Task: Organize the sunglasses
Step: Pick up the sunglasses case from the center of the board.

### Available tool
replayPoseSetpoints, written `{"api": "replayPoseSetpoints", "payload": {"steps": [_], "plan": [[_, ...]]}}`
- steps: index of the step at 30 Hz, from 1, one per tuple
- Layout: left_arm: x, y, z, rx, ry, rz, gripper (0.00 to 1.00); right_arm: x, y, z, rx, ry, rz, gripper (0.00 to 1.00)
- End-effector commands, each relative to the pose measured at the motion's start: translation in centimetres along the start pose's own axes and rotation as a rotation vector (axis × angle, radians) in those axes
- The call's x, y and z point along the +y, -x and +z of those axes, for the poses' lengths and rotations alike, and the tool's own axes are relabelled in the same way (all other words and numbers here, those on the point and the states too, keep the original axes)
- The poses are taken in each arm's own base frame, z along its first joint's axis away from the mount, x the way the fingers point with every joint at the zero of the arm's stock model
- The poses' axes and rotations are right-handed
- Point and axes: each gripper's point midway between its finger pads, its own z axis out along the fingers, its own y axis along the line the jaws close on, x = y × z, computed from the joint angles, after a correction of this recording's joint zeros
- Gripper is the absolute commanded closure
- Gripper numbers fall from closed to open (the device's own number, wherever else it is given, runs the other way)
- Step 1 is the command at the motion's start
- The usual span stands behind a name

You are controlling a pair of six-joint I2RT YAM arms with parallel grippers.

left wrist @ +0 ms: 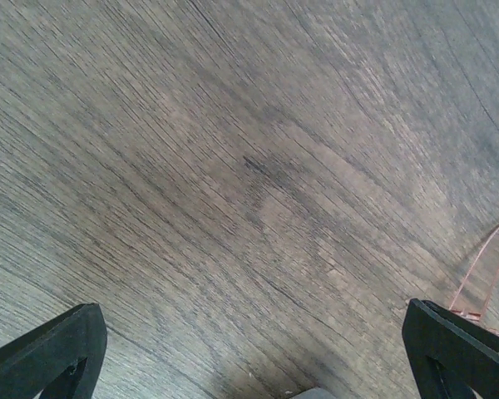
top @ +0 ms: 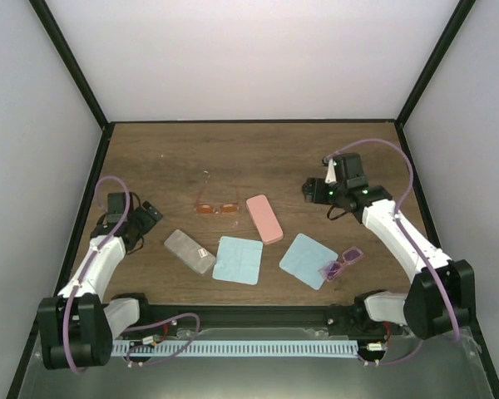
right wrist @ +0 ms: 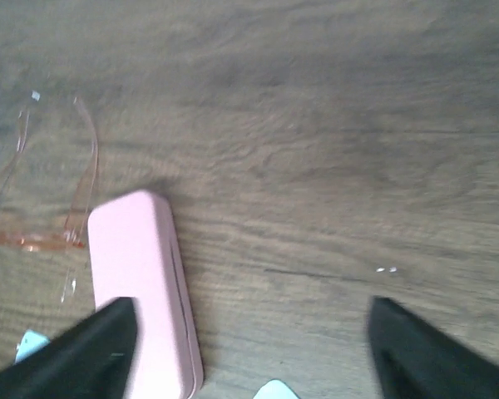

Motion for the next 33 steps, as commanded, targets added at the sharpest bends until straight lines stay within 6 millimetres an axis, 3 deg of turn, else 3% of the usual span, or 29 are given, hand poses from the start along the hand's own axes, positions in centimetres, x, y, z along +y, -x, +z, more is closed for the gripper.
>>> {"api": "replayPoseSetpoints", "payload": {"steps": [1,6,12,13,19,26,33], "plan": [[0.4,-0.1,-0.7,-0.017,-0.006,-0.012,0.00,2.9,-1.2,1.3,0.041,0.098,-0.058,0.14],[0.4,-0.4,-1.5,-0.045,-0.042,0.003,0.00,5.9,-3.4,4.0,0.149,0.102,-0.122,0.08],[0.1,-0.1,-2.0,-0.054,-0.048,0.040,0.00,10.2,-4.4,5.5,0.184,0.126,-0.231,0.07],[0.0,0.0,-2.1,-0.058,-0.052,0.044,0.00,10.7,-4.6,5.8,0.193,0.128,-0.251,0.03],[-0.1,-0.1,-2.2,-0.053,-0.062,0.050,0.00,10.6,-7.6,8.4,0.294,0.112,-0.326,0.00],[0.1,-0.3,-2.1,-0.050,-0.057,0.054,0.00,11.7,-8.9,9.3,0.351,0.139,-0.361,0.00],[0.4,-0.4,-2.1,-0.050,-0.046,0.048,0.00,11.6,-11.0,10.7,0.421,0.110,-0.386,0.00]]}}
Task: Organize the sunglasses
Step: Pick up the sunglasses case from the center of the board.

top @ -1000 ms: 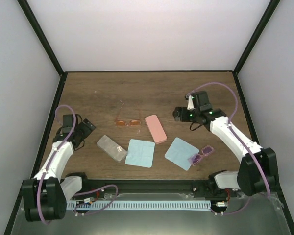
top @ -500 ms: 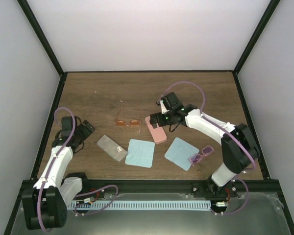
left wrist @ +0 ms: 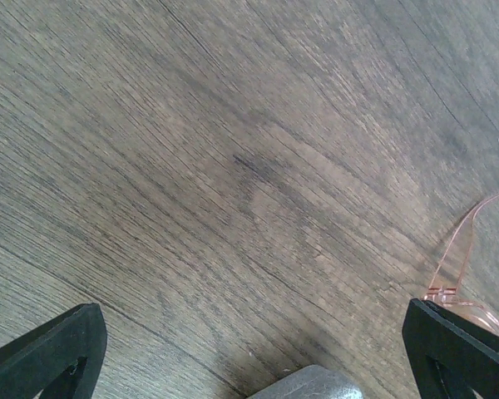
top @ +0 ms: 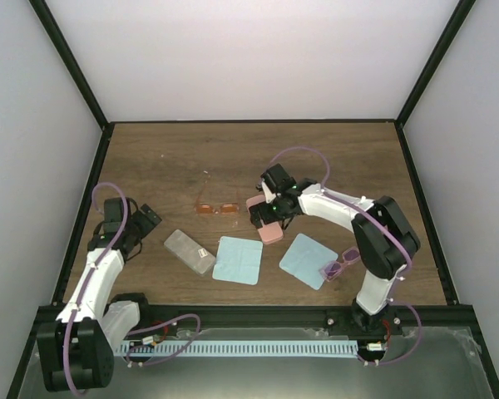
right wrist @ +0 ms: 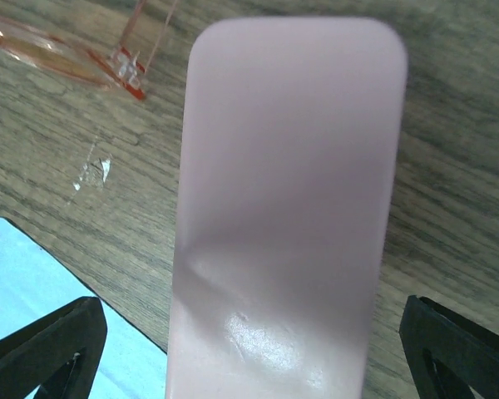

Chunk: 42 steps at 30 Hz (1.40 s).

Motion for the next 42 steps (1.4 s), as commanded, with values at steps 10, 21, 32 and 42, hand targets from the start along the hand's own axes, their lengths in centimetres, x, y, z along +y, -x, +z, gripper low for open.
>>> {"api": "replayPoseSetpoints", "payload": {"steps": [10,21,32,42], "plan": [[0.6,-0.5,0.0,0.008,0.013,-0.005,0.00,-0.4,-0.2,0.9,0.041,-0.061,-0.021,0.07],[1.0,-0.9,0.3,0.014,0.023,-0.009,0.00,-0.4,0.3,0.8,0.030,-0.063,-0.021,0.02],[1.1,-1.2,0.6,0.023,0.022,-0.009,0.03,-0.1,0.2,1.1,0.025,-0.065,-0.025,0.03],[1.3,-1.3,0.7,0.027,0.031,-0.008,0.02,0.3,0.4,1.7,0.044,-0.104,-0.055,0.03]]}}
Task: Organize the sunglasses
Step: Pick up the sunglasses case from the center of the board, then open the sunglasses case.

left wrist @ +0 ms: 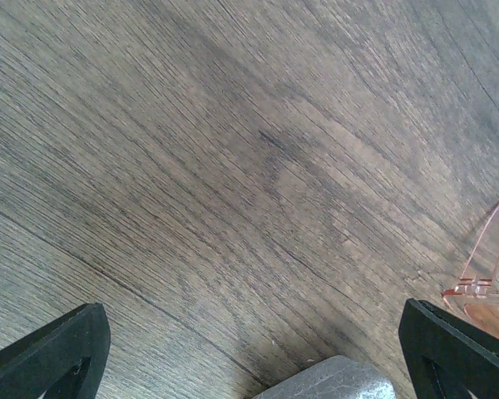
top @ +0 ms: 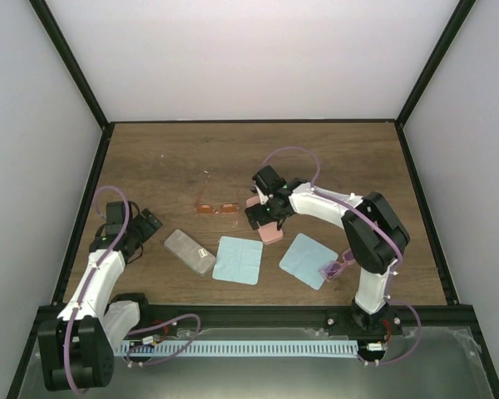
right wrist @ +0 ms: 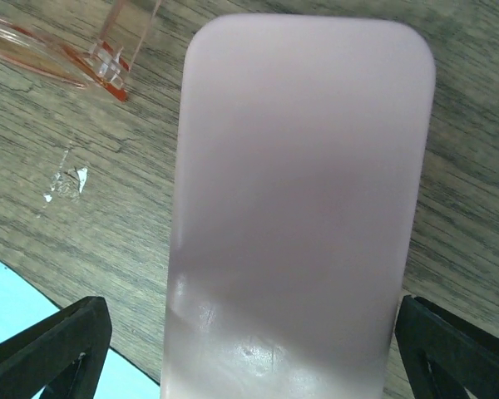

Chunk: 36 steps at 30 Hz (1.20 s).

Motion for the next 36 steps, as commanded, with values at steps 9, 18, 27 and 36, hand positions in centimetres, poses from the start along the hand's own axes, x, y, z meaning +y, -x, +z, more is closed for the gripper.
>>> {"api": "replayPoseSetpoints", "payload": {"steps": [9,18,27,36], "plan": [[0.3,-0.2,0.1,-0.002,0.003,-0.002,0.02,-0.9,-0.2,0.9,0.037,-0.081,-0.001,0.16],[0.3,0.0,0.0,-0.008,0.006,-0.006,0.02,0.2,1.8,-1.4,-0.033,-0.034,0.019,0.34],[-2.4,1.9,-2.3,-0.066,-0.102,-0.012,0.10,2.8,3.8,-4.4,-0.096,0.122,0.053,0.41],[-15.1,2.7,-7.7,0.001,-0.689,0.007,0.18,5.2,8.0,-12.2,-0.234,0.547,0.148,0.41]]}}
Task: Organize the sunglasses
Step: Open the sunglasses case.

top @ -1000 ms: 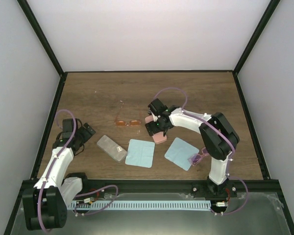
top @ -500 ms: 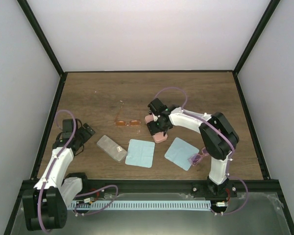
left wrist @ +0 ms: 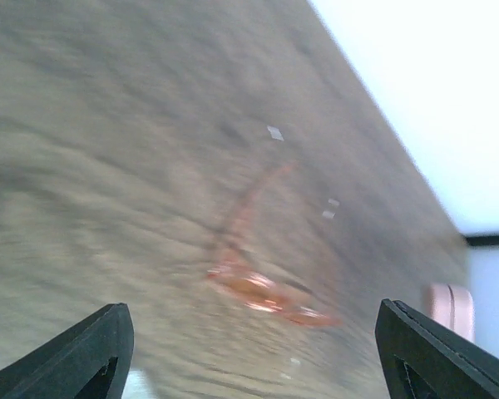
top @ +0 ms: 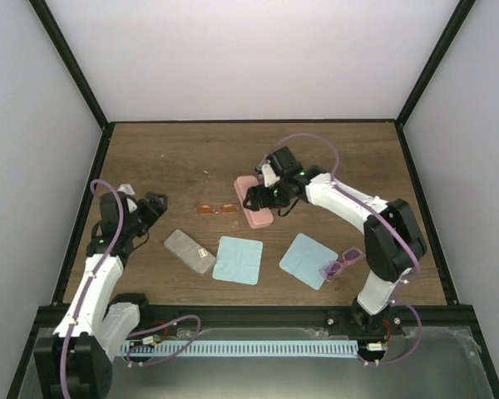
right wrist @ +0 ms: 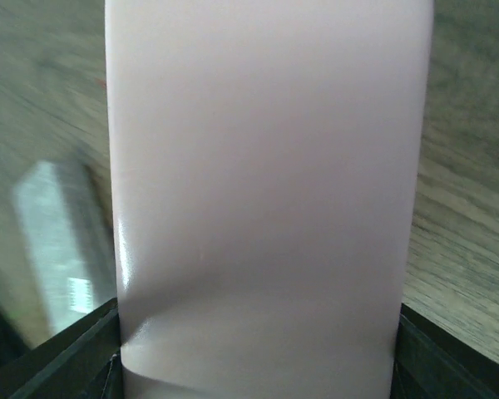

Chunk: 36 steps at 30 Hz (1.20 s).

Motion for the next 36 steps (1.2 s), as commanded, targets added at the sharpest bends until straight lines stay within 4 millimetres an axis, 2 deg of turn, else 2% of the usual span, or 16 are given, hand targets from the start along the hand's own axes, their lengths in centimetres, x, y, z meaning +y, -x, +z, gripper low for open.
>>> {"api": "replayPoseSetpoints", "payload": {"steps": [1,4,8,10,13,18,24,30,36], "plan": [[-9.8,0.7,-1.1,0.051,-0.345,0.056,0.18,5.7,4.5,-6.3,-0.140,0.342,0.008,0.41],[-14.2,-0.9,-1.0,0.147,-0.481,0.131,0.18,7.1,4.9,-8.5,-0.148,0.496,0.040,0.41],[-19.1,-4.4,-0.3,0.277,-0.571,0.280,0.16,8.6,4.7,-10.3,-0.149,0.629,0.045,0.40],[-20.9,-5.7,-0.1,0.311,-0.601,0.329,0.14,9.0,4.4,-10.7,-0.140,0.659,0.046,0.40],[-22.3,-6.0,0.2,0.323,-0.626,0.353,0.13,9.3,4.1,-11.3,-0.148,0.679,0.042,0.40],[-23.3,-6.8,0.1,0.375,-0.687,0.371,0.06,10.1,3.9,-12.7,-0.170,0.711,0.002,0.39],[-21.8,-7.6,1.4,0.395,-0.627,0.389,0.05,11.4,4.1,-14.7,-0.202,0.768,-0.051,0.38],[-20.9,-7.7,2.1,0.383,-0.580,0.389,0.04,11.9,4.1,-15.2,-0.201,0.790,-0.073,0.38],[-19.2,-8.7,3.2,0.412,-0.516,0.393,0.04,12.4,4.3,-15.9,-0.216,0.816,-0.084,0.38]]}}
